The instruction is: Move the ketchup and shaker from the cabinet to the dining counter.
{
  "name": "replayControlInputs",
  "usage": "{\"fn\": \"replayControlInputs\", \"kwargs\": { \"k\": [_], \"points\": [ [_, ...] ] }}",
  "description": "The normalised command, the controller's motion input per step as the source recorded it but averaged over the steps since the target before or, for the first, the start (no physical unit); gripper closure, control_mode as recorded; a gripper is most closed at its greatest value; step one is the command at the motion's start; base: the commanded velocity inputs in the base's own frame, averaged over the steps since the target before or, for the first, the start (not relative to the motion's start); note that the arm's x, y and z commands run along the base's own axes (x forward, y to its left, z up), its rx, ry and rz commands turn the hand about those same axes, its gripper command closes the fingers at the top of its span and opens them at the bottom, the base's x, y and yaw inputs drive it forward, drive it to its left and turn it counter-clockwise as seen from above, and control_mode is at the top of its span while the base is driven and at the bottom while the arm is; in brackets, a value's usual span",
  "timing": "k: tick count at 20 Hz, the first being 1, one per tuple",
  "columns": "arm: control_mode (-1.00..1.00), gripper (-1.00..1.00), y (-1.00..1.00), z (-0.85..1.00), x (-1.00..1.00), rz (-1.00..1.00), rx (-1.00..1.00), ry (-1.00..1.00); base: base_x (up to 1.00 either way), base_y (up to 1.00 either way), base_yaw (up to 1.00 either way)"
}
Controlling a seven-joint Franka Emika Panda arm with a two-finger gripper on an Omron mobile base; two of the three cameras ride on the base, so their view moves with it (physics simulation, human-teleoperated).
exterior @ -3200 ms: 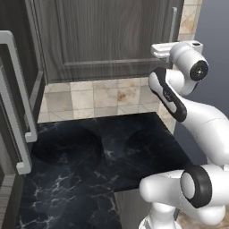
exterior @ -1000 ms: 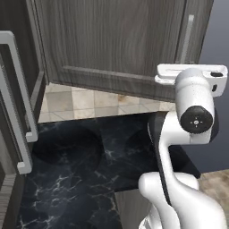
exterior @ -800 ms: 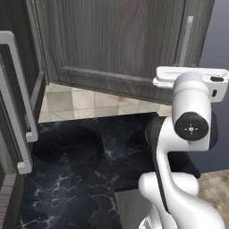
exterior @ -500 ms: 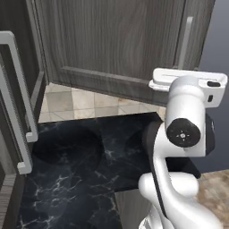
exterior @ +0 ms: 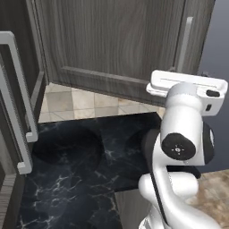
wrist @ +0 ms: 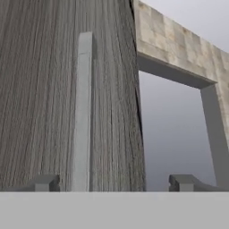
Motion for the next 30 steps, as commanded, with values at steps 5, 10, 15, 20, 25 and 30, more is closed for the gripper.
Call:
{"fn": "replayControlInputs", "kwargs": {
  "k": [5, 10, 15, 20, 25, 30],
  "points": [
    [-1.0, -1.0, 0.1, 0.12, -0.63, 0.0, 0.0, -0.17, 0.0, 0.0, 0.0],
    [-1.0, -1.0, -0.15, 0.16, -0.98, 0.0, 0.06, -0.13, 0.0, 0.0, 0.0],
    [-1.0, -1.0, -0.62, 0.01, -0.4, 0.08, 0.31, -0.04, 0.0, 0.0, 0.0],
    [-1.0, -1.0, -0.7, -0.01, 0.0, 0.09, 0.44, -0.08, 0.0, 0.0, 0.0],
    [-1.0, -1.0, -0.4, -0.18, 0.21, 0.37, 0.57, 0.0, 0.0, 0.0, 0.0],
    [-1.0, -1.0, -0.14, -0.33, 0.39, 0.66, 0.54, 0.0, 0.0, 0.0, 0.0]
  ]
}}
